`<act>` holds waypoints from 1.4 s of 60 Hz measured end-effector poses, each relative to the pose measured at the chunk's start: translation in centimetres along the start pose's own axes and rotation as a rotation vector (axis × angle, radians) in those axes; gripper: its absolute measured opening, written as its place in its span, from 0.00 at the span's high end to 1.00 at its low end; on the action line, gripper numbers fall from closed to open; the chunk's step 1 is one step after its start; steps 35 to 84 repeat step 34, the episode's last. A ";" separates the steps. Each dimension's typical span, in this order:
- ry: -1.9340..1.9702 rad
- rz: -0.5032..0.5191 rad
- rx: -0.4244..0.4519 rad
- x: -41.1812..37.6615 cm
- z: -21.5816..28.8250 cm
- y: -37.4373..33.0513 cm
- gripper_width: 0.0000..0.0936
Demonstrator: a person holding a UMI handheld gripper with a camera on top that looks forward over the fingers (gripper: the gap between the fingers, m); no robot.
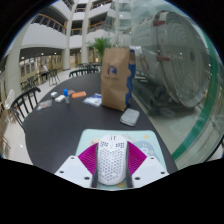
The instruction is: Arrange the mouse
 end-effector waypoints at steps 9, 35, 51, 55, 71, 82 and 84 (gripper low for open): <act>0.046 0.049 -0.057 2.5 -3.6 3.2 0.53; 0.044 0.139 0.000 5.1 -9.5 -4.7 0.10; 0.044 0.139 0.000 5.1 -9.5 -4.7 0.10; 0.044 0.139 0.000 5.1 -9.5 -4.7 0.10; 0.044 0.139 0.000 5.1 -9.5 -4.7 0.10; 0.044 0.139 0.000 5.1 -9.5 -4.7 0.10; 0.044 0.139 0.000 5.1 -9.5 -4.7 0.10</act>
Point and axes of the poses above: the point between the fingertips, and its own axes, seen from behind it with the camera up: x to the right, z up, y forward, the way the camera looks, the point moved 6 cm from there along -y, backward, against the way the camera looks, and after that the axes turned 15 degrees about -x, right-handed, at the moved point
